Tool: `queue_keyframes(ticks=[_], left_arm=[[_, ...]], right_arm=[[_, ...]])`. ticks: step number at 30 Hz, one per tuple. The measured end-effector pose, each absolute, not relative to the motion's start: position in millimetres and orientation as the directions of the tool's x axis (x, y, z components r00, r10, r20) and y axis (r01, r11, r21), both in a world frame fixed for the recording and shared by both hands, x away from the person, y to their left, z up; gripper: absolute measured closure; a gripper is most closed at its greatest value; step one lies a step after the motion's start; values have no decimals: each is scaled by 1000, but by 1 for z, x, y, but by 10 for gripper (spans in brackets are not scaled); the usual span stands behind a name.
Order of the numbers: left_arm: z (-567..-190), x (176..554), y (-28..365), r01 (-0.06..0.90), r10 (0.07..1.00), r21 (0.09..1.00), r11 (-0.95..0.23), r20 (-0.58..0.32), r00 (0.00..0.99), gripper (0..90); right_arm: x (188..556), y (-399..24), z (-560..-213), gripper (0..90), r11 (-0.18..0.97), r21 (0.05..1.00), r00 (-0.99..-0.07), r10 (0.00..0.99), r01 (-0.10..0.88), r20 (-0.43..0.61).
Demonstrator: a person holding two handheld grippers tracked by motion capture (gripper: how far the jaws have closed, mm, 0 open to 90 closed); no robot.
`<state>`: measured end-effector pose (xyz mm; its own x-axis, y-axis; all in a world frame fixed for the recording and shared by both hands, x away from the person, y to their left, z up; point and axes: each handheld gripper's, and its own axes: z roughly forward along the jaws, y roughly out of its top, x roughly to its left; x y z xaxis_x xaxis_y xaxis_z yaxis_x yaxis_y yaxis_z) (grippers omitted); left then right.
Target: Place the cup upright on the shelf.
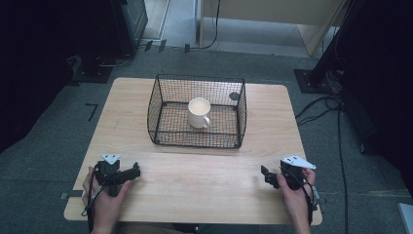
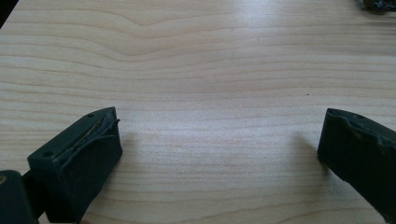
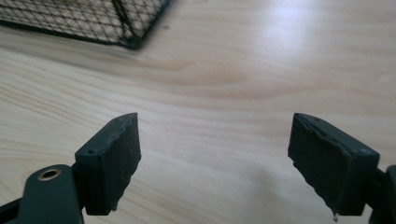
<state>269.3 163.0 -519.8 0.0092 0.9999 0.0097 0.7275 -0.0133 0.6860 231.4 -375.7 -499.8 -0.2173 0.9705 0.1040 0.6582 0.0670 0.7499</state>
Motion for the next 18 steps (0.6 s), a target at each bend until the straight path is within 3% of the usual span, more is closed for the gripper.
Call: queue_keyframes(ticks=[9, 15, 18], left_arm=[[-520, 269, 163, 728, 1000, 686, -14, 10, 10, 0], [-520, 269, 163, 728, 1000, 686, -13, 10, 9, 0], [-520, 269, 163, 728, 1000, 685, -14, 10, 9, 0]], right_arm=[[219, -399, -520, 156, 18, 713, -111, 990, 701, 84], [217, -402, -523, 139, 23, 716, -95, 994, 698, 61], [217, -397, -527, 49, 46, 723, -96, 995, 689, 28]])
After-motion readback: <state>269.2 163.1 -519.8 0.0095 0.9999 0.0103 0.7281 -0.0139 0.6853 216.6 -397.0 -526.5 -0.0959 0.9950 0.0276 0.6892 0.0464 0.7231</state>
